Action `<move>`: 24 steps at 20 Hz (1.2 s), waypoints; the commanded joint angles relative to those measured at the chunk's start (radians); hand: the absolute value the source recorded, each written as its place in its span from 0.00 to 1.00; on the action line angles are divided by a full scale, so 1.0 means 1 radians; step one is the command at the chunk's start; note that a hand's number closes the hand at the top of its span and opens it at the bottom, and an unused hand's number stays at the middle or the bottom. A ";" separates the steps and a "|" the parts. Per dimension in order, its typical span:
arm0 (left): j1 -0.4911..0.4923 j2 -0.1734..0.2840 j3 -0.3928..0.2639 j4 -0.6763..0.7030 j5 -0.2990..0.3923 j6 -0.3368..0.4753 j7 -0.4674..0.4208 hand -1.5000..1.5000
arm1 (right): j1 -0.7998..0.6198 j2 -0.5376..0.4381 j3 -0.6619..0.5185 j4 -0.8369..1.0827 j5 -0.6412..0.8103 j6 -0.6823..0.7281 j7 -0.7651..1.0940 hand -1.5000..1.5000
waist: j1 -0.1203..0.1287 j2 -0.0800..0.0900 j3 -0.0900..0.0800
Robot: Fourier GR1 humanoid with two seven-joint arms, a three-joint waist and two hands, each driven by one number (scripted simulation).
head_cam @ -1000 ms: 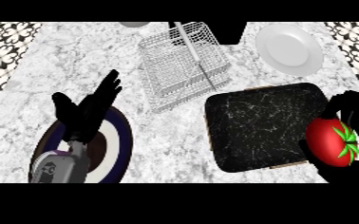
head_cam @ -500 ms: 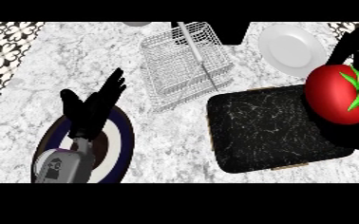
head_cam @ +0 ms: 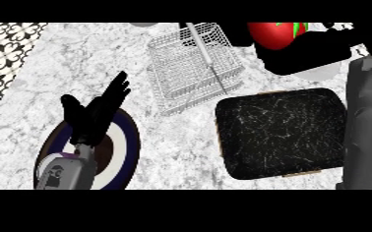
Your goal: Pick the tomato from the tray and place it in the tiered basket
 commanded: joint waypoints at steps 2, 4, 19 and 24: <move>0.013 0.007 0.006 -0.023 0.009 -0.011 0.025 0.50 | -0.124 0.048 0.010 0.254 0.083 -0.113 -0.041 1.00 | 0.004 0.001 0.001; -0.012 -0.030 -0.018 0.010 -0.016 0.014 0.002 0.50 | -0.158 0.070 0.002 0.388 0.114 -0.206 -0.130 1.00 | 0.010 0.005 0.001; -0.053 -0.011 -0.003 0.004 -0.009 -0.011 0.031 0.50 | -0.227 0.215 -0.042 0.868 -0.058 -0.637 -0.386 1.00 | 0.044 0.015 0.002; -0.030 -0.031 -0.016 0.048 -0.034 -0.010 -0.045 0.50 | -0.290 0.216 0.013 1.022 -0.244 -0.695 -0.554 0.00 | 0.049 0.016 0.001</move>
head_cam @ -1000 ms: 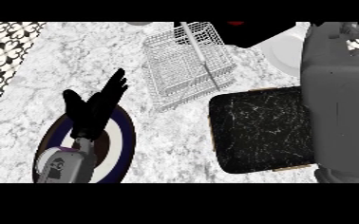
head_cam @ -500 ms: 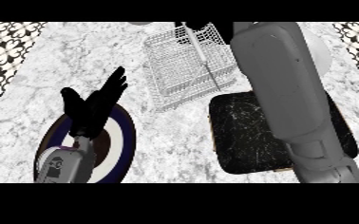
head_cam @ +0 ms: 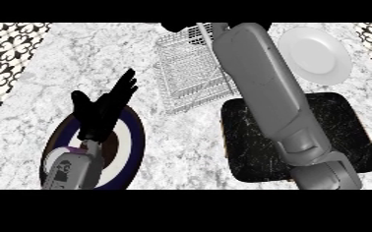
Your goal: Pick the tomato from the tray and place it in the tiered basket
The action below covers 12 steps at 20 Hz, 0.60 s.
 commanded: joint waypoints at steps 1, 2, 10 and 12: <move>-0.021 0.027 0.035 0.007 0.028 -0.027 0.002 0.50 | -0.002 0.006 0.028 0.106 -0.150 -0.037 -0.180 0.00 | 0.002 0.001 0.000; -0.059 -0.014 -0.006 -0.015 0.002 0.012 0.051 0.50 | -0.015 0.006 0.097 0.130 -0.197 -0.106 -0.178 0.00 | 0.016 0.001 0.000; -0.015 -0.047 -0.031 0.015 -0.021 0.018 -0.005 0.50 | -0.156 0.006 0.144 0.244 -0.295 -0.320 -0.321 0.00 | 0.008 -0.001 -0.001; 0.005 0.015 0.015 -0.055 0.010 -0.005 0.046 0.50 | -0.150 0.004 0.067 0.283 -0.246 -0.339 -0.350 0.00 | -0.017 -0.006 0.000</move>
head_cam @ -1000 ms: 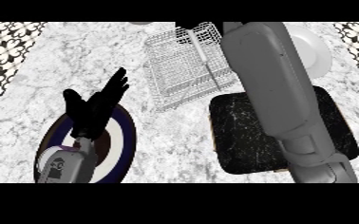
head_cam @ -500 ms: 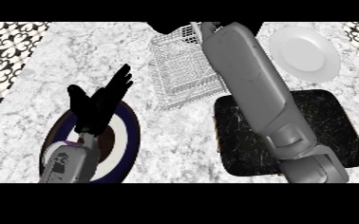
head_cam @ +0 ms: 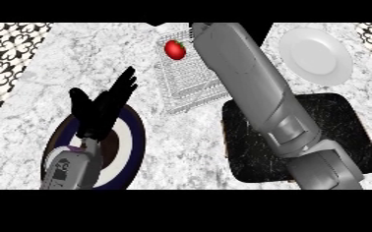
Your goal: Pick the tomato from the tray and place it in the tiered basket
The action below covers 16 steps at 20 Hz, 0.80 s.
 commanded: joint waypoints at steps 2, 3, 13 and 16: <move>-0.026 0.010 0.038 0.024 0.003 0.018 0.007 0.50 | -0.047 0.001 -0.070 0.036 -0.026 -0.131 -0.002 0.00 | -0.036 -0.005 0.000; 0.005 -0.025 -0.001 0.056 -0.032 0.031 -0.052 0.50 | -0.036 0.001 -0.079 0.027 -0.054 -0.161 0.013 0.00 | -0.038 -0.005 0.000; 0.058 0.035 0.072 -0.004 0.017 0.011 -0.019 0.50 | 0.227 -0.328 -0.134 -0.168 -0.116 0.180 0.073 0.00 | -0.100 -0.021 0.002; 0.062 0.010 0.055 -0.002 0.000 0.040 0.005 0.50 | 0.319 -0.386 -0.120 -0.322 -0.165 0.321 0.132 0.00 | -0.116 -0.027 0.002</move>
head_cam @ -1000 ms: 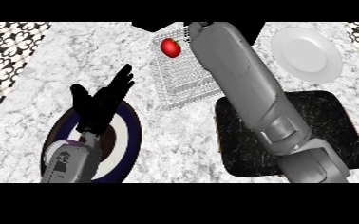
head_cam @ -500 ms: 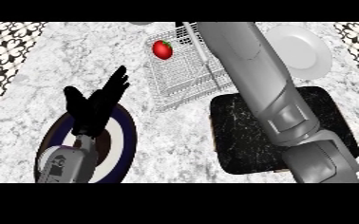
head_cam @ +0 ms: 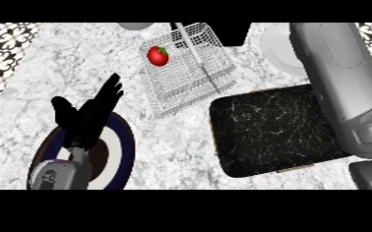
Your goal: Pick the tomato from the tray and place it in the tiered basket
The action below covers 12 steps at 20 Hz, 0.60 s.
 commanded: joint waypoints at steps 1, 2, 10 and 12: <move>0.005 0.004 0.010 0.001 0.003 0.001 0.004 0.50 | 0.152 -0.142 -0.016 -0.167 -0.075 0.216 0.005 0.00 | -0.017 -0.003 0.000; -0.004 0.012 0.027 0.003 0.002 0.008 -0.013 0.50 | 0.226 -0.177 -0.023 -0.173 -0.093 0.268 -0.031 0.00 | -0.029 -0.003 0.001; -0.056 -0.001 0.010 0.039 -0.017 0.015 0.001 0.50 | 0.458 -0.483 -0.223 -0.356 -0.315 0.611 -0.015 0.00 | -0.012 0.005 0.000; 0.023 0.014 0.010 -0.027 0.018 -0.028 0.000 0.50 | 0.539 -0.539 -0.286 -0.349 -0.339 0.657 -0.062 0.00 | 0.005 0.005 0.000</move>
